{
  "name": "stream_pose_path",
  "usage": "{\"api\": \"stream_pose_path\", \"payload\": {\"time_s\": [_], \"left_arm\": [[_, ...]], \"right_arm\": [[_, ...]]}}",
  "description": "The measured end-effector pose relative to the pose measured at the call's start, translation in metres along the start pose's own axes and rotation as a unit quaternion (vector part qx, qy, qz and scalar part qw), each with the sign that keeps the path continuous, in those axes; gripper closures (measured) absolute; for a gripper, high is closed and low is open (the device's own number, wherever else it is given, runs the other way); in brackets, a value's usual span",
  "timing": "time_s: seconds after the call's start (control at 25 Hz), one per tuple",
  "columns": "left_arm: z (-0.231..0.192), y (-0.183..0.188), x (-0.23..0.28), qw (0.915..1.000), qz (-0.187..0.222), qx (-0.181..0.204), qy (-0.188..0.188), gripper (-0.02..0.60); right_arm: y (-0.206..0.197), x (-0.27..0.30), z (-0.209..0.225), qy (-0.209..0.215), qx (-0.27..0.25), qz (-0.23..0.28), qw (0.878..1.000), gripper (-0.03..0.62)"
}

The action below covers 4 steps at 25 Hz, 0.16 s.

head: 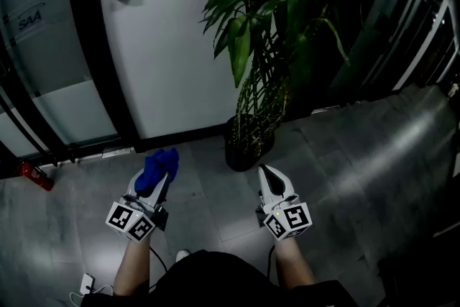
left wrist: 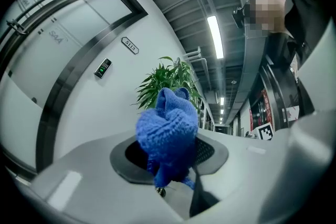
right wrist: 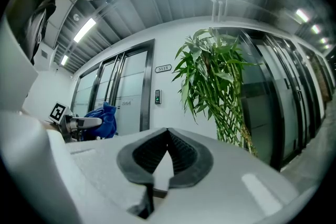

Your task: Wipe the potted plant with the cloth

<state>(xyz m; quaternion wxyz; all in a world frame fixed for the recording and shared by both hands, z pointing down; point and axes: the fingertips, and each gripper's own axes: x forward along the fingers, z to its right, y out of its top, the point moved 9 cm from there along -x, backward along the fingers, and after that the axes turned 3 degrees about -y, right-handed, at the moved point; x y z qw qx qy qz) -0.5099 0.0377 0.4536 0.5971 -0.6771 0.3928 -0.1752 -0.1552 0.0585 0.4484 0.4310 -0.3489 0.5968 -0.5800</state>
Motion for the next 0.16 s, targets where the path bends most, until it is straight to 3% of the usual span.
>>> {"api": "stream_pose_path", "payload": {"time_s": [0.16], "left_arm": [[0.0032, -0.0028, 0.0026, 1.0000, -0.002, -0.003, -0.003, 0.428]], "right_arm": [[0.0001, -0.0007, 0.0024, 0.001, -0.003, 0.001, 1.000, 0.591]]}}
